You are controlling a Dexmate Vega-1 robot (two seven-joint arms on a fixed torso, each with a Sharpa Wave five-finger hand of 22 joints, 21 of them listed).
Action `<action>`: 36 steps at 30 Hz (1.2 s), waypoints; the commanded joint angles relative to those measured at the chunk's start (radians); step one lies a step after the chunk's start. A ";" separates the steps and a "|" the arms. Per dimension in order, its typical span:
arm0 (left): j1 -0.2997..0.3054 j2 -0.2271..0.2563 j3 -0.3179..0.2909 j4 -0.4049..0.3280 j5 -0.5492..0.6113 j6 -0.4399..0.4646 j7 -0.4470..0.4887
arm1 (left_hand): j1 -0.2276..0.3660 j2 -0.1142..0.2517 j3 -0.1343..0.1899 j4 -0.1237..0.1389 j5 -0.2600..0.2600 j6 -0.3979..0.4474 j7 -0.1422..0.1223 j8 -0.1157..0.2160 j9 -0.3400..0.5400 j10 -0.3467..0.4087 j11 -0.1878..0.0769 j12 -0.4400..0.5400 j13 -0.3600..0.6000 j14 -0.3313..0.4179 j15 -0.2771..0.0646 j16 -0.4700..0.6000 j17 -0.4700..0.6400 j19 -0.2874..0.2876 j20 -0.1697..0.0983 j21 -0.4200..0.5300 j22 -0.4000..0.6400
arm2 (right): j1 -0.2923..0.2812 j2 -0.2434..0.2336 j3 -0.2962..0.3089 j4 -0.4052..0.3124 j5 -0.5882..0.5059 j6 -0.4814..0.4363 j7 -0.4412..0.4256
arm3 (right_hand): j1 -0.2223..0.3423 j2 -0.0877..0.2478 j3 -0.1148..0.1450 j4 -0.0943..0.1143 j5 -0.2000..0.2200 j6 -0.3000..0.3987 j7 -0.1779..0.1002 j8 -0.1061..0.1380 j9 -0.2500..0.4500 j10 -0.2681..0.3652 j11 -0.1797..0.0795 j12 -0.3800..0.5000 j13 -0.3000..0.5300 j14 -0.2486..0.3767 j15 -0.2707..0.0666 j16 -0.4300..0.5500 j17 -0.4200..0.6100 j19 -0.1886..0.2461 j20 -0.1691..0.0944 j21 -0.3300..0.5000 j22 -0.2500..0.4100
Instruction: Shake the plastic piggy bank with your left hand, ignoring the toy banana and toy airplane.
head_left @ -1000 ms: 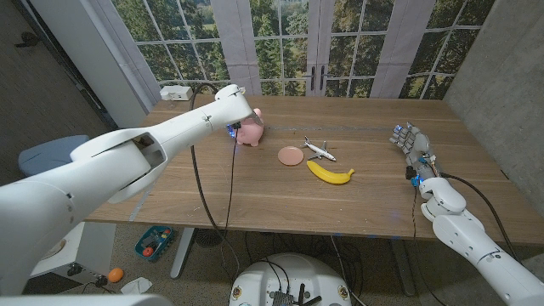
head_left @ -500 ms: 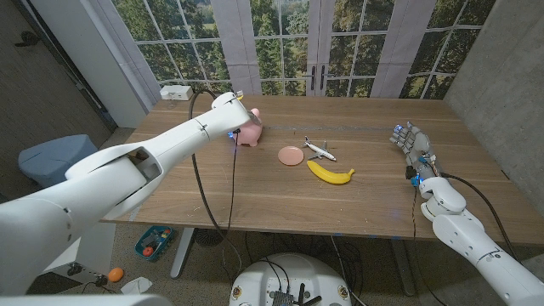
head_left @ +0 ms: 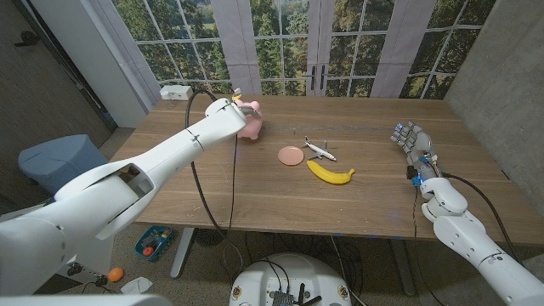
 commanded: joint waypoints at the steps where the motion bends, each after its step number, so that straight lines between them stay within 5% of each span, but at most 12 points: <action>1: 0.106 0.042 -0.081 -0.120 0.021 -0.090 0.087 | 0.465 0.450 0.013 0.011 0.058 0.446 -0.173 0.089 0.030 0.494 -0.382 0.063 0.155 0.418 -0.367 0.017 0.054 -0.009 -0.056 0.011 0.001 | -0.018 -0.002 0.005 -0.023 -0.002 0.007 -0.004 | -0.004 0.004 0.001 0.007 0.004 0.007 -0.004 0.001 0.003 0.009 0.000 -0.003 0.003 0.006 0.001 0.003 0.001 0.004 -0.002 -0.003 0.002; 15: 0.238 0.118 -0.166 -0.215 0.048 -0.312 0.123 | 0.462 0.448 0.010 0.013 0.078 0.435 -0.179 0.095 0.033 0.487 -0.384 0.069 0.196 0.415 -0.367 0.017 0.075 -0.039 -0.059 0.016 -0.001 | -0.048 0.003 0.005 -0.055 -0.006 0.012 -0.012 | -0.003 0.003 0.001 0.005 0.004 0.008 -0.003 0.001 0.003 0.008 -0.002 -0.004 0.004 0.005 0.000 0.002 0.000 0.004 -0.002 -0.007 0.002; 36: 0.382 0.186 -0.299 -0.217 0.026 -0.721 0.071 | 0.462 0.454 0.007 0.013 0.094 0.423 -0.177 0.098 0.033 0.474 -0.382 0.072 0.242 0.401 -0.367 0.015 0.103 -0.063 -0.058 0.030 0.000 | -0.056 0.022 -0.027 -0.094 -0.024 0.031 0.000 | -0.002 0.002 0.001 0.002 0.004 0.008 -0.001 0.000 0.003 0.008 -0.002 -0.007 0.005 0.005 0.000 0.001 -0.001 0.006 -0.003 -0.012 0.002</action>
